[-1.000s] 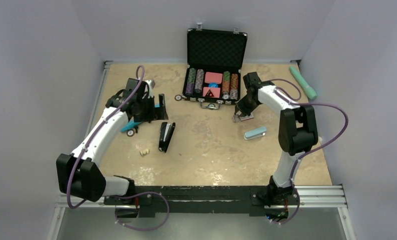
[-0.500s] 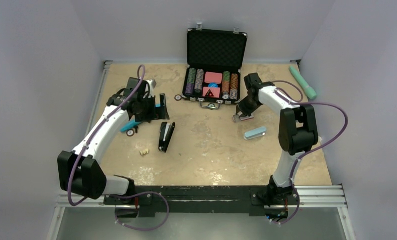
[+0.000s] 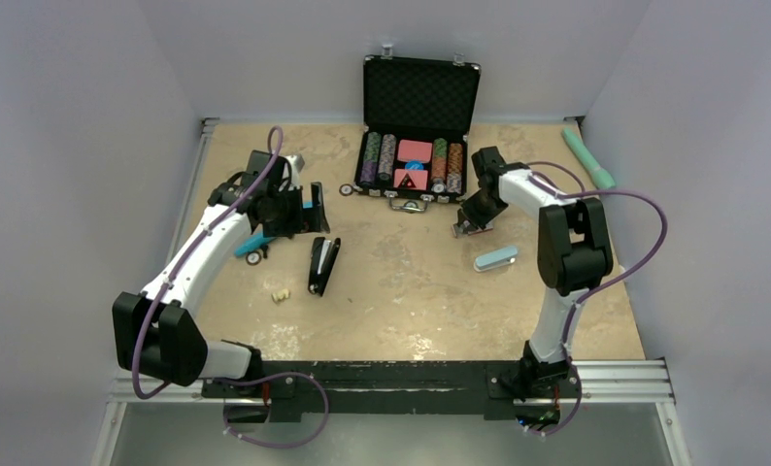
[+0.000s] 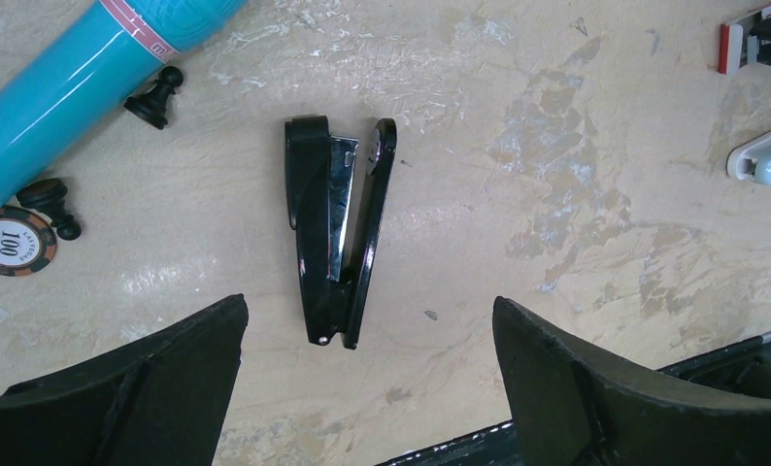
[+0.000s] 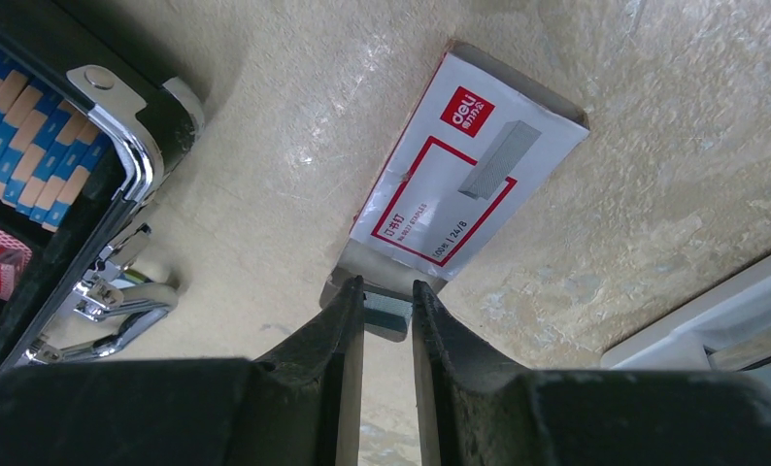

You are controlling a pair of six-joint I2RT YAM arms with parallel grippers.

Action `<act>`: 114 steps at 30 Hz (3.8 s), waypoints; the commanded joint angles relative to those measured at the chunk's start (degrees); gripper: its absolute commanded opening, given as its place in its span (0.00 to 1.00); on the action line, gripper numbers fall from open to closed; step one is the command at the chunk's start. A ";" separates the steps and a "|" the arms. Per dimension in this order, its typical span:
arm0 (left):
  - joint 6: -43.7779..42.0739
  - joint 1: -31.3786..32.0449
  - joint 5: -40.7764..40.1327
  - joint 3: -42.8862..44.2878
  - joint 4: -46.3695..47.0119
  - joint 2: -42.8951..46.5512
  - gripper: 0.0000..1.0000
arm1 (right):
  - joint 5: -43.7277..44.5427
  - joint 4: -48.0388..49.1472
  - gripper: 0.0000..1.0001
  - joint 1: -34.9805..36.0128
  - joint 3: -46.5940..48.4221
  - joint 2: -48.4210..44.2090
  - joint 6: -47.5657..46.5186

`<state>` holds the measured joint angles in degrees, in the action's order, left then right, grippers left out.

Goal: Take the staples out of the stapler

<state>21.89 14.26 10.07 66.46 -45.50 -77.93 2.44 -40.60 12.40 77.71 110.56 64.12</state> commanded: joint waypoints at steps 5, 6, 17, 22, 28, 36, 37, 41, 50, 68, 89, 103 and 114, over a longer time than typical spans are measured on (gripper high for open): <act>-0.44 -0.09 0.39 1.74 1.14 0.78 1.00 | 1.87 1.53 0.16 -0.16 -0.38 -0.97 1.80; -0.44 -0.11 0.42 1.75 1.11 0.77 1.00 | 1.87 1.57 0.19 -0.18 -0.35 -1.04 1.84; -0.53 -0.07 0.48 1.66 1.36 0.76 1.00 | 2.70 1.92 0.41 -0.21 0.15 -2.31 1.99; -0.69 -0.11 0.48 1.75 1.28 0.83 1.00 | 2.69 1.96 0.40 -0.27 0.75 -3.34 1.70; -0.80 -0.11 0.23 1.84 1.10 1.05 1.00 | 3.32 1.04 0.39 -0.23 4.88 -5.07 -3.53; -0.64 -0.11 -0.54 2.41 0.86 1.36 1.00 | 5.97 0.74 0.39 -0.48 3.35 -9.71 -12.09; -0.55 -0.11 -0.59 2.51 0.88 1.44 1.00 | 7.62 0.52 0.40 -0.94 3.51 -10.04 -12.88; 0.03 -0.11 -0.28 2.73 0.54 1.56 1.00 | 10.04 -0.25 0.42 -5.01 5.86 -8.74 -15.87; 0.77 -0.11 0.26 3.11 -0.21 2.23 1.00 | 11.11 -2.53 0.84 -10.54 12.18 0.45 -18.37; 1.23 -0.11 -0.75 2.52 -0.18 3.31 0.99 | 0.15 -0.51 0.99 -10.65 5.52 2.94 -12.35; 0.11 -0.11 -1.78 2.34 -0.24 3.68 0.99 | 0.65 -0.98 0.78 -8.59 4.92 5.11 -10.13; -0.33 -0.11 -1.36 2.70 -0.16 3.32 0.99 | 3.83 -3.08 0.42 -5.28 7.40 5.33 -11.95; -0.22 -0.11 -0.39 2.74 0.14 2.75 0.99 | 0.66 -4.59 0.32 4.33 9.24 5.01 -13.84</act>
<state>21.93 14.26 8.78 67.18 -46.13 -75.57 4.58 -43.18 13.37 84.07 115.98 51.96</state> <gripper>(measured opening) 0.992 0.326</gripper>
